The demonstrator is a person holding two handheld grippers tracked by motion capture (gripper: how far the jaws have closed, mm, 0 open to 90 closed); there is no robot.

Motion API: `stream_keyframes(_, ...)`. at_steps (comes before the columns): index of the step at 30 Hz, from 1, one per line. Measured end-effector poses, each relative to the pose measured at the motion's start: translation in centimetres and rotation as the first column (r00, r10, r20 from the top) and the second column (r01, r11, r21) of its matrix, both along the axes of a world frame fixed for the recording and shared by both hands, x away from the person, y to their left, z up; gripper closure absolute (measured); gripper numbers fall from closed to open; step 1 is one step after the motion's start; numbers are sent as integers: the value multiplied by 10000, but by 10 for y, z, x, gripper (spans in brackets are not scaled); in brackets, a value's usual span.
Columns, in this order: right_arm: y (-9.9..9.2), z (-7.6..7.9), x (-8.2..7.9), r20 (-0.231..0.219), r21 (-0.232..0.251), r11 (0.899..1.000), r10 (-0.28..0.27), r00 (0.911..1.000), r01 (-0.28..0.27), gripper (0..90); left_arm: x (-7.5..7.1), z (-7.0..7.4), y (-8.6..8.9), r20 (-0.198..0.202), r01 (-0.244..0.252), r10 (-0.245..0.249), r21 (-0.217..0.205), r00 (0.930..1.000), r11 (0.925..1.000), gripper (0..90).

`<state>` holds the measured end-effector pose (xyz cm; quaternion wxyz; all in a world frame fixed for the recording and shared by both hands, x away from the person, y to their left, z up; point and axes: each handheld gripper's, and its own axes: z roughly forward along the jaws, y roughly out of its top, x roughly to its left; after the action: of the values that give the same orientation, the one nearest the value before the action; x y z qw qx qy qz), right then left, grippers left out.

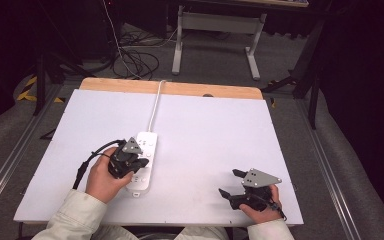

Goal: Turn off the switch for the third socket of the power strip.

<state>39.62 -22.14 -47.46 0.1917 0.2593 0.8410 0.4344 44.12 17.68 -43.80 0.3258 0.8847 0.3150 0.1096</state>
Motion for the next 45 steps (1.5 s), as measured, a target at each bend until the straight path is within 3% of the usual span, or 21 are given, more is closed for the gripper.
stream_keyframes(19,1,-1,0,-34,-37,10000,-21,10000,21,204,-11,24,7,334,336,-316,-629,9989,9975,900)
stream_keyframes(21,1,-1,0,-41,-35,10000,-28,10000,28,204,-12,25,9,544,336,-300,-678,9981,9971,896)
stream_keyframes(23,1,-1,1,-84,-32,10000,-21,10000,21,207,-13,26,10,663,252,-202,-760,9976,9968,770)
stream_keyframes(24,1,-1,1,-84,-32,10000,-21,10000,21,207,-15,27,11,713,234,-175,-832,9973,9963,753)
stream_keyframes(27,1,-1,1,-67,-21,10000,-17,10000,17,207,-20,32,16,1485,366,-158,-1383,9888,9897,684)
stream_keyframes(30,0,-1,0,-44,3,10000,-11,10000,11,207,-23,35,18,1732,473,-196,-1572,9847,9864,572)
stream_keyframes(31,0,-1,0,-44,3,10000,-11,10000,11,207,-24,36,20,1765,444,-148,-1655,9842,9852,572)
stream_keyframes(36,0,-1,1,-37,-2,10000,-10,10000,10,207,-28,42,29,1807,354,15,-2008,9835,9790,363)
stream_keyframes(38,0,-1,0,-41,-8,10000,-40,10000,40,207,-29,44,33,1806,298,93,-2129,9835,9766,330)
stream_keyframes(41,-1,0,0,-31,1,10000,-39,10000,39,206,-31,47,41,1825,206,262,-2498,9829,9681,228)
stream_keyframes(45,-1,0,0,-24,28,10000,-22,10000,22,206,-34,49,52,1996,261,379,-3084,9792,9509,190)
